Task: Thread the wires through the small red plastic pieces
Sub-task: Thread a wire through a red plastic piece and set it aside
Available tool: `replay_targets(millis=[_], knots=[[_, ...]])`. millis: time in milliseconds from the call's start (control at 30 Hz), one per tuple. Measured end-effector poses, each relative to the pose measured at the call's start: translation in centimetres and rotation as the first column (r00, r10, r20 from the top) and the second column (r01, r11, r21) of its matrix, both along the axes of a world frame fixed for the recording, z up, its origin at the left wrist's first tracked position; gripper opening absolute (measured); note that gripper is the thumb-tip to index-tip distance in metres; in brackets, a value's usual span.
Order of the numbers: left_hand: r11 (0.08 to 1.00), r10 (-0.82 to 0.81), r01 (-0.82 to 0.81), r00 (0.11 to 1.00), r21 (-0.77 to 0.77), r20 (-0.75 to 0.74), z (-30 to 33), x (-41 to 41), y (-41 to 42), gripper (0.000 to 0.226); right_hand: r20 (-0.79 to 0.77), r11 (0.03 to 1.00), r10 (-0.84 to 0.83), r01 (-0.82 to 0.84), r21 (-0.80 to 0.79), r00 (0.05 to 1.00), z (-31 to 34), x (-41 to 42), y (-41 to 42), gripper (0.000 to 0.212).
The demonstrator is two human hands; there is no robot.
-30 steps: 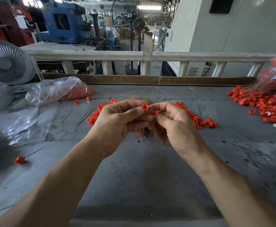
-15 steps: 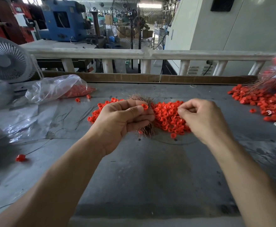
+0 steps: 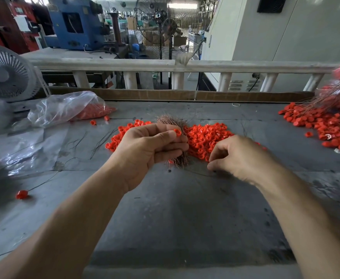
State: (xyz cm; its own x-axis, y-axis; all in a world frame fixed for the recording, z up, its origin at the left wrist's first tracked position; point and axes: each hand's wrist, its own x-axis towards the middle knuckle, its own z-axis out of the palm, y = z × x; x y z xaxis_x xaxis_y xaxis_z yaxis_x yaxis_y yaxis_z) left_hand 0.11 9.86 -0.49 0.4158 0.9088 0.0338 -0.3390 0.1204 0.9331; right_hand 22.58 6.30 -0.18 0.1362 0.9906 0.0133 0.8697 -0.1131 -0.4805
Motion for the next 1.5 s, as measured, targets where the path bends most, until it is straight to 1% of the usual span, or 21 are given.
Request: replay_targets(millis=[67,133,167,200,233,267,300,333,367,400,467,500,567,700,867,1033,1100,1200,1267,1367,1500], knots=[[1.000,-0.006,0.006,1.000,0.009,-0.009,0.0,0.0,0.0,0.028,0.024,1.000,0.002,-0.002,0.016,1.000,-0.2,0.0,0.1,0.013],[1.000,-0.013,0.014,1.000,0.016,-0.016,-0.1,0.0,0.0,0.029,0.000,0.997,0.013,-0.013,0.074,1.000,-0.5,0.0,0.2,0.014],[1.000,-0.017,0.017,1.000,0.018,-0.017,-0.1,0.0,0.0,0.029,-0.039,0.992,0.017,-0.012,0.128,0.999,-0.7,0.1,0.3,0.014],[1.000,-0.019,0.020,1.000,0.020,-0.019,-0.2,0.0,0.0,0.028,-0.120,0.983,0.033,-0.010,0.186,0.992,-0.7,0.2,0.4,0.013],[1.000,-0.021,0.022,1.000,0.021,-0.021,-0.2,0.0,-0.1,0.028,-0.254,0.971,0.071,-0.009,0.237,0.965,-0.7,0.2,0.6,0.011],[1.000,-0.022,0.022,1.000,0.022,-0.022,-0.2,0.0,-0.1,0.029,-0.411,0.962,0.128,-0.011,0.274,0.903,-0.5,0.0,0.7,0.010],[0.999,-0.022,0.022,1.000,0.023,-0.023,-0.2,0.1,-0.1,0.029,-0.550,0.954,0.186,-0.016,0.300,0.814,-0.3,-0.2,0.7,0.009],[0.999,-0.022,0.023,0.999,0.026,-0.024,-0.2,0.1,-0.1,0.030,-0.652,0.946,0.240,-0.022,0.323,0.719,0.0,-0.4,0.7,0.007],[0.999,-0.026,0.026,0.999,0.030,-0.025,-0.2,0.1,-0.1,0.030,-0.713,0.937,0.289,-0.033,0.349,0.639,0.1,-0.7,0.7,0.007],[0.999,-0.031,0.032,0.999,0.033,-0.024,-0.2,0.1,-0.1,0.030,-0.741,0.926,0.331,-0.048,0.375,0.585,0.2,-1.0,0.6,0.006],[0.998,-0.043,0.044,0.999,0.037,-0.019,-0.2,0.2,-0.2,0.032,-0.745,0.907,0.383,-0.069,0.416,0.546,0.1,-1.5,0.7,0.003],[0.998,-0.049,0.050,0.999,0.039,-0.017,-0.1,0.2,-0.2,0.032,-0.738,0.902,0.391,-0.069,0.427,0.549,0.0,-1.6,0.8,0.004],[0.997,-0.060,0.061,0.998,0.047,-0.016,-0.1,0.2,-0.3,0.031,-0.705,0.893,0.398,-0.073,0.443,0.587,-0.3,-1.8,0.8,0.008],[0.995,-0.073,0.074,0.997,0.062,-0.024,0.1,0.3,-0.4,0.034,-0.642,0.872,0.422,-0.092,0.482,0.640,-0.5,-2.1,0.8,0.006],[0.995,-0.061,0.063,0.997,0.078,-0.040,0.3,0.3,-0.6,0.034,-0.582,0.849,0.411,-0.062,0.525,0.702,-0.8,-2.5,0.7,0.006],[0.992,-0.083,0.089,0.994,0.092,-0.065,0.2,0.4,-0.8,0.029,-0.485,0.771,0.474,-0.080,0.632,0.735,-0.8,-3.0,0.5,0.005],[0.992,-0.084,0.090,0.994,0.092,-0.070,0.3,0.5,-0.9,0.030,-0.467,0.764,0.489,-0.104,0.636,0.737,-0.6,-2.9,0.4,0.003],[0.993,-0.073,0.080,0.995,0.093,-0.075,0.3,0.5,-0.9,0.029,-0.409,0.769,0.475,-0.141,0.624,0.780,-0.5,-2.7,0.3,0.011],[0.992,-0.075,0.082,0.994,0.095,-0.077,0.3,0.5,-0.9,0.031,-0.369,0.760,0.455,-0.138,0.635,0.811,-0.4,-2.8,0.2,0.013],[0.993,-0.058,0.065,0.996,0.098,-0.072,0.2,0.6,-0.9,0.032,-0.287,0.735,0.419,-0.135,0.665,0.861,0.0,-2.9,-0.1,0.008],[0.991,0.011,-0.001,0.997,0.136,-0.076,0.1,0.8,-0.8,0.026,-0.193,0.718,0.381,-0.158,0.678,0.904,0.4,-2.8,-0.4,0.005]])
